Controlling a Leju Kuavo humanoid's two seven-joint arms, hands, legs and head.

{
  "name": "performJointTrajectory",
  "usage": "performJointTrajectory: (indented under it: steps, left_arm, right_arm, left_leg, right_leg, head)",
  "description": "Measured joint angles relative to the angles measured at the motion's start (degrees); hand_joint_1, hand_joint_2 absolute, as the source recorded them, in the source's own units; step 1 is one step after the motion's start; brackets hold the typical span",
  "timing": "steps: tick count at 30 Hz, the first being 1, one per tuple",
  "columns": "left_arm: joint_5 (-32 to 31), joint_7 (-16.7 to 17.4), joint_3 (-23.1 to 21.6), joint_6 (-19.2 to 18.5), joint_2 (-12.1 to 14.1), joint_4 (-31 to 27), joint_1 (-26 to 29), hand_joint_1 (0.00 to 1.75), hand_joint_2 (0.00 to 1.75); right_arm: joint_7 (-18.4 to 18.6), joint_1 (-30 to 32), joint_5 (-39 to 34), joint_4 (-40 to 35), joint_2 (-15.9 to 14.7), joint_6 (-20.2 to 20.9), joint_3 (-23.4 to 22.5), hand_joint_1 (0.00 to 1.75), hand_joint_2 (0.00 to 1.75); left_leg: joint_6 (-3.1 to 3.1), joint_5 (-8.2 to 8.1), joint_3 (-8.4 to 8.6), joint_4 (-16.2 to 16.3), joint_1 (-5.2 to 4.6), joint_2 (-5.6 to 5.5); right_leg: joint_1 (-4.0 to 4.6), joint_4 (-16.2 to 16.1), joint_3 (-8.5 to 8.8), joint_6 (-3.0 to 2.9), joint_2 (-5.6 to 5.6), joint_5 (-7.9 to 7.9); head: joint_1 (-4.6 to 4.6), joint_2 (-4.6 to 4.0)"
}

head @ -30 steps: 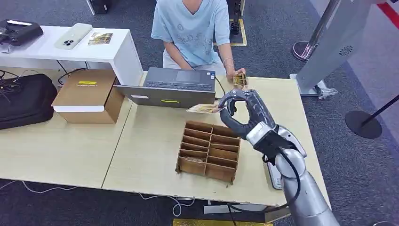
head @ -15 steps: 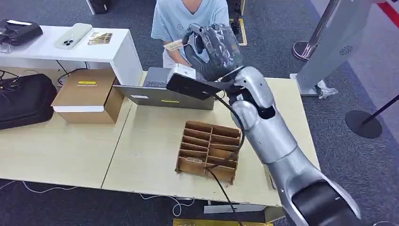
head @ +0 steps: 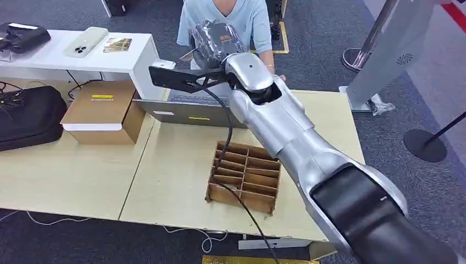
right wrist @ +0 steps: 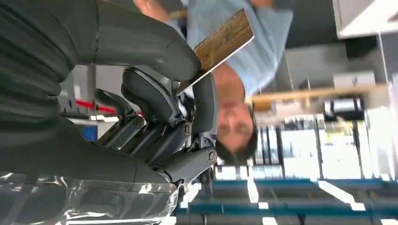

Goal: Pass the card to the sensor for recognition and then transmit it.

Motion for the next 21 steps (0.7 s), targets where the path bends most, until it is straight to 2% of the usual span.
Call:
performJointTrajectory:
  steps: [6,11,15,21]
  left_arm:
    - [-0.22,1.21,0.0,0.11,0.33,0.0,-0.14,0.0,0.0]
    - [-0.55,1.51,0.0,0.83,0.26,0.0,-0.17,0.0,0.0]
    - [-0.72,1.79,-0.11,1.03,0.24,0.0,-0.24,0.0,0.0]
    - [-0.72,1.99,-0.15,0.98,0.09,0.0,-0.23,0.0,0.0]
  right_arm:
    - [7.62,-3.02,-4.47,8.78,2.61,9.02,-3.2,1.75,1.75]
    - [17.87,-4.91,-8.67,12.5,3.0,15.16,-7.04,1.75,1.75]
    - [20.61,-5.73,-10.22,13.83,3.0,16.84,-10.16,1.75,1.75]
    - [21.77,-6.48,-10.7,14.86,3.0,17.08,-12.61,1.75,1.75]
  left_leg:
    - [0.0,0.0,0.01,0.01,-0.01,0.02]
    - [0.0,0.0,0.0,0.02,-0.01,0.01]
    - [0.0,-0.01,0.02,0.03,-0.02,0.03]
    - [0.0,-0.01,0.03,0.02,0.0,0.03]
  right_leg:
    - [-0.01,-0.01,0.0,0.0,0.02,0.0]
    - [-0.01,-0.02,0.0,0.0,0.01,0.0]
    - [-0.01,-0.02,0.0,0.0,0.05,0.01]
    - [0.0,-0.01,-0.01,0.0,0.04,0.01]
  head:
    - [-0.02,0.0]
    - [0.0,0.0]
    - [0.0,0.0]
    - [-0.02,0.0]
